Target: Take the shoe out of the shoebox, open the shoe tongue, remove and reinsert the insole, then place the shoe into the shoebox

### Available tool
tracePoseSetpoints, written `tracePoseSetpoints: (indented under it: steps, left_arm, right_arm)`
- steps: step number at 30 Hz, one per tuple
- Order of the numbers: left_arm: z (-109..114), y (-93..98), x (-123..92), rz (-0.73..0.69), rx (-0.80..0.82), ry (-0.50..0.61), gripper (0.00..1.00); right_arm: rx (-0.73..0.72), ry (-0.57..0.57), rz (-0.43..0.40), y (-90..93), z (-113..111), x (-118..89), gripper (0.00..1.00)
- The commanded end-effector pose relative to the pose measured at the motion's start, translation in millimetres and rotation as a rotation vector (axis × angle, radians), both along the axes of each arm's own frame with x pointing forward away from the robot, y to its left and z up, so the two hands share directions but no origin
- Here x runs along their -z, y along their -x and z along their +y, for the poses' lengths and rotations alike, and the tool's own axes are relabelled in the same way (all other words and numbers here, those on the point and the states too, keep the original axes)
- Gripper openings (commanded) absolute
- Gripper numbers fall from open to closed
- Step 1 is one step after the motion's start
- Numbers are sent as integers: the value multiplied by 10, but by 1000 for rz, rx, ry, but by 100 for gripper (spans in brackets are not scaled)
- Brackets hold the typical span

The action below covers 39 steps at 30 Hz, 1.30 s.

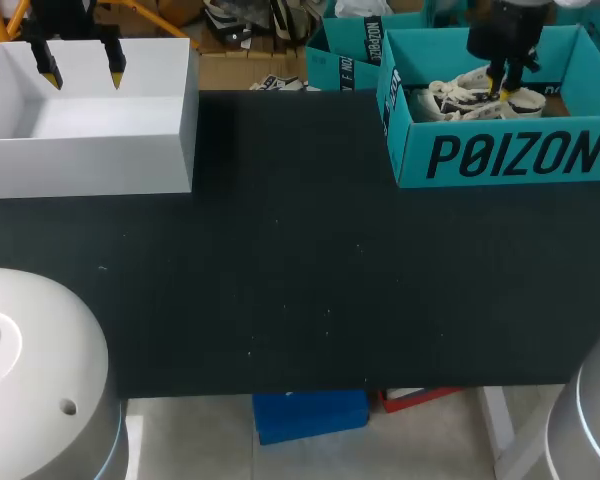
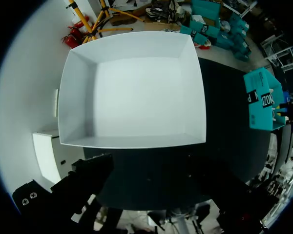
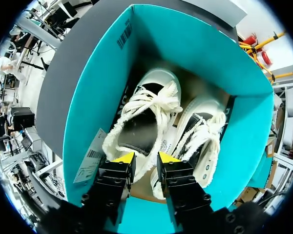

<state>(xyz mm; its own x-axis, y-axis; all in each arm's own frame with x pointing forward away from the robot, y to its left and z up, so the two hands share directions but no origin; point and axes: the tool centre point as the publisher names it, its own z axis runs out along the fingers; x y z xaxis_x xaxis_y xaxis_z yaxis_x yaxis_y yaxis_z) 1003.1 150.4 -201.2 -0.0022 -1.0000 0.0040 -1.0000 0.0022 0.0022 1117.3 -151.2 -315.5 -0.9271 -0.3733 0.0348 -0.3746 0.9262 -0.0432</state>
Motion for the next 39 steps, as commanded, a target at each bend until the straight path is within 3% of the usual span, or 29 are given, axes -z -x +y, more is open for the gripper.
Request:
tracePoseSetpoints:
  steps: [1,16,35,38,39]
  left_arm:
    - [-4,10,-10,1,-1,-3,100]
    - [-4,10,-10,1,-1,-3,100]
    - [-4,10,-10,1,-1,-3,100]
    - [-4,10,-10,1,-1,-3,100]
    - [-4,10,-10,1,-1,-3,100]
  right_arm:
    - [11,-10,4,-46,27,199,27]
    - [54,-26,-7,-229,61,524,25]
    - [119,-20,0,-184,117,977,22]
    - [127,-17,2,-157,127,1037,18]
    - [132,-13,3,-152,129,1042,11]
